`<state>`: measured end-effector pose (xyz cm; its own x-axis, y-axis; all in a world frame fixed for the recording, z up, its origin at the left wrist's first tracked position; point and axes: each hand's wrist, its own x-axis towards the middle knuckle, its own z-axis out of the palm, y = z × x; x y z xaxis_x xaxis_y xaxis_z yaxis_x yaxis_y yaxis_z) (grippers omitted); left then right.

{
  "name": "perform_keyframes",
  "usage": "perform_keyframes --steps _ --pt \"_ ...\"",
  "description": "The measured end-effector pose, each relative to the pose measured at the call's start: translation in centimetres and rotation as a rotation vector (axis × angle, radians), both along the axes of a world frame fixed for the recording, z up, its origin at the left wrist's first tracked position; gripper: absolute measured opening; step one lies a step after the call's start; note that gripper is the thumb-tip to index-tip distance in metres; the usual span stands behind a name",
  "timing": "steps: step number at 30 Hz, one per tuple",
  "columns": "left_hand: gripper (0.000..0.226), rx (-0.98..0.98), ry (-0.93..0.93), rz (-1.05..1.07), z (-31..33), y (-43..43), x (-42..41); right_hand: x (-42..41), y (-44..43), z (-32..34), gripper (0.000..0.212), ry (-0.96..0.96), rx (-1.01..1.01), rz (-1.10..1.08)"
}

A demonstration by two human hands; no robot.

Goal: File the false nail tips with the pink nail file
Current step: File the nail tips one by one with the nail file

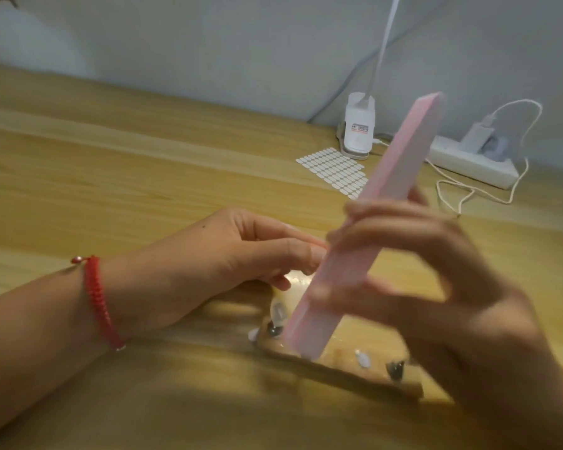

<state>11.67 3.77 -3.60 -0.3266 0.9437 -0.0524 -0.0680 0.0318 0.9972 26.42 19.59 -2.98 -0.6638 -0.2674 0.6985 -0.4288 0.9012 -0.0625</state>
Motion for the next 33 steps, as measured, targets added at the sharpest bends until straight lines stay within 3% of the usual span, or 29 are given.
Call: perform_keyframes --steps 5,8,12,16,20,24,28,33 --pt "0.020 -0.002 -0.001 0.032 0.1 0.0 0.0 -0.1 1.0 0.3 0.044 -0.033 -0.118 -0.046" --pt "0.024 -0.007 0.010 0.027 0.1 -0.1 0.0 0.1 -0.3 -0.3 0.036 -0.042 -0.051 0.036" --pt "0.025 -0.005 0.017 0.040 0.0 0.0 -0.1 -0.1 1.4 0.6 0.040 -0.052 -0.175 -0.082" --pt "0.028 -0.013 0.024 0.038 0.0 -0.1 -0.2 0.2 -0.5 -0.5 0.038 -0.064 -0.093 0.044" --pt "0.028 -0.013 0.015 0.057 -0.3 0.1 -0.3 -0.2 1.6 0.4 0.041 -0.067 -0.235 -0.103" --pt "0.030 -0.012 0.017 0.044 -0.3 0.0 -0.4 0.1 -0.6 -0.6 0.039 -0.079 -0.118 0.035" --pt "0.033 -0.005 0.028 0.063 -0.5 0.2 -0.4 -0.2 1.3 0.3 0.041 -0.066 -0.265 -0.110" --pt "0.033 -0.011 0.034 0.046 -0.5 0.0 -0.4 0.3 -0.4 -0.7 0.041 -0.092 -0.180 0.017"
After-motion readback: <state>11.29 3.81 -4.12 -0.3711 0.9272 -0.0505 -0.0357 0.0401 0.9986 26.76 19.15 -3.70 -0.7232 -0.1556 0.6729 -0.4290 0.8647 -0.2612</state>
